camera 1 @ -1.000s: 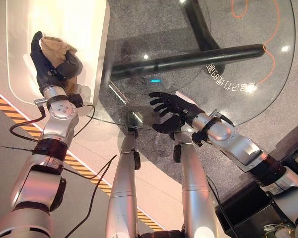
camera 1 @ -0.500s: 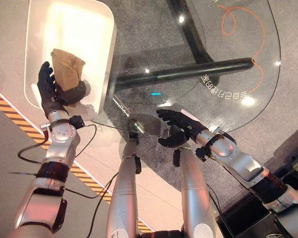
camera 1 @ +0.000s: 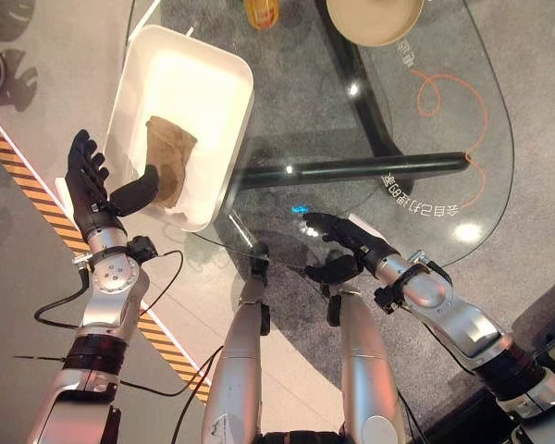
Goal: Wipe the table with a cloth and put it in the basket.
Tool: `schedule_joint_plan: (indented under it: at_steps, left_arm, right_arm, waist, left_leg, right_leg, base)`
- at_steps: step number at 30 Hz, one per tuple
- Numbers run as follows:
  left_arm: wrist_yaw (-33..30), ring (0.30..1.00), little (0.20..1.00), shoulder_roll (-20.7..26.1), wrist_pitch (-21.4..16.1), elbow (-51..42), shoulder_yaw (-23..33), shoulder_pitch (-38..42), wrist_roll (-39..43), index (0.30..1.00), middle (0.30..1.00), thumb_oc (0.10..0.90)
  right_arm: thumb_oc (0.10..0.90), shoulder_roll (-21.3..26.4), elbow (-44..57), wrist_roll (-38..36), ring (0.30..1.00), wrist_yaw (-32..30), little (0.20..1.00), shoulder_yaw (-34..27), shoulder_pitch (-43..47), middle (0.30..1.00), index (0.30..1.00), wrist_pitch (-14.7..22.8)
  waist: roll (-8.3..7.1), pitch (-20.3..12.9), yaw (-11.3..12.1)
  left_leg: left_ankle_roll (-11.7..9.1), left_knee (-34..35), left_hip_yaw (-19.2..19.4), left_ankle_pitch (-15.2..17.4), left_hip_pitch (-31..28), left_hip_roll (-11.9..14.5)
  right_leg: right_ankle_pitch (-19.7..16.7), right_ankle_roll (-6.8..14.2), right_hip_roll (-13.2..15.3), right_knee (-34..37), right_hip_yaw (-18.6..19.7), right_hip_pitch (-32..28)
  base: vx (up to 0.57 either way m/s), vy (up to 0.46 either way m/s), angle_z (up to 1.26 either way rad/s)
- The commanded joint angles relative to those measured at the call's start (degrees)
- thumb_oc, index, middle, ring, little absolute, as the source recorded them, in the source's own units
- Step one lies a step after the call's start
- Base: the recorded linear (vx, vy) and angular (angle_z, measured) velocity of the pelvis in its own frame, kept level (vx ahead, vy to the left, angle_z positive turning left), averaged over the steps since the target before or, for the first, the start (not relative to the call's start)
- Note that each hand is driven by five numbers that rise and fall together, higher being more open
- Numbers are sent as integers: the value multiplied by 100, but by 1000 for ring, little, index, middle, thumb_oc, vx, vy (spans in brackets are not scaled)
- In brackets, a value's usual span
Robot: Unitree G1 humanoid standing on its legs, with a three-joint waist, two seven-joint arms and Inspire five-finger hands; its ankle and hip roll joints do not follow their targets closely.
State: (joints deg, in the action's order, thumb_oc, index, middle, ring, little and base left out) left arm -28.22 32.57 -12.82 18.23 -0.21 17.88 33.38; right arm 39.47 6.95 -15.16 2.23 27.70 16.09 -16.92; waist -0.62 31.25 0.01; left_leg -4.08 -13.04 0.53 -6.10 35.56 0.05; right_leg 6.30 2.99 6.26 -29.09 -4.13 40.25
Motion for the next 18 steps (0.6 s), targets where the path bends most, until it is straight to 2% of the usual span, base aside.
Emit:
schedule_joint_plan:
  at_steps: [1, 3, 4, 5, 9, 12, 15, 18]
  left_arm:
    - [400, 900, 900, -70, -142, -236, 169, -271, 527, 900, 900, 800]
    - [514, 900, 900, -254, 70, -345, -2, -539, 787, 900, 900, 800]
    - [642, 900, 900, -418, 232, -278, -149, -781, 995, 900, 900, 800]
    - [645, 900, 900, -432, 240, -263, -157, -786, 975, 900, 900, 800]
    - [983, 900, 900, -713, 531, 372, -479, -1283, 1083, 900, 900, 800]
    - [1141, 900, 900, -893, 750, 845, -616, -1521, 1213, 900, 900, 800]
    - [1261, 900, 900, -1071, 886, 1288, -694, -1723, 1145, 900, 900, 800]
    - [1490, 900, 900, -1302, 1209, 1771, -779, -1978, 1005, 900, 900, 800]
  right_arm:
    - [800, -182, 332, 67, 900, -127, 900, -95, -245, 900, 900, 606]
    - [800, -241, 56, -18, 900, -233, 900, -170, -437, 900, 900, 762]
    - [800, -327, -266, -107, 900, -365, 900, -233, -637, 900, 900, 954]
    - [800, -335, -303, -108, 900, -361, 900, -243, -642, 900, 900, 971]
    - [800, -623, -1304, -459, 900, -626, 900, -444, -1129, 900, 900, 1372]
    - [800, -914, -2034, -611, 900, -910, 900, -513, -1330, 900, 900, 1478]
    - [800, -1142, -2601, -727, 900, -1065, 900, -575, -1472, 900, 900, 1507]
    - [800, -1410, -3167, -897, 900, -1099, 900, -696, -1660, 900, 900, 1497]
  waist:
    - [45, -146, -50]
    - [38, -146, -25]
    - [31, -146, -10]
    - [31, -146, -10]
    - [16, -146, -3]
    - [2, -196, -11]
    - [-2, -375, -18]
    - [-7, -665, -6]
  left_leg:
    - [194, -586, 300, 806, -276, -436]
    - [185, -498, 248, 798, -509, -442]
    - [174, -434, 202, 818, -747, -450]
    - [174, -414, 197, 791, -750, -450]
    - [132, -112, 71, 725, -1446, -436]
    - [96, 71, 15, 687, -1825, -402]
    - [62, 243, -15, 674, -2070, -357]
    - [19, 497, -46, 648, -2414, -312]
  right_leg:
    - [-332, 192, -254, 981, -348, -657]
    - [-292, 195, -272, 1018, -361, -896]
    - [-233, 196, -293, 1041, -365, -1138]
    - [-256, 193, -297, 1060, -367, -1143]
    - [-186, 172, -356, 1228, -368, -1840]
    - [-207, 139, -354, 1467, -412, -2288]
    - [-241, 113, -340, 1687, -457, -2588]
    - [-282, 94, -327, 1989, -520, -3031]
  base:
    - [-50, -131, 5]
    - [-41, -123, 1]
    - [-32, -86, -1]
    - [-29, -121, 0]
    - [-10, -120, 2]
    - [-19, -122, 1]
    - [10, -97, 7]
    - [40, -115, 0]
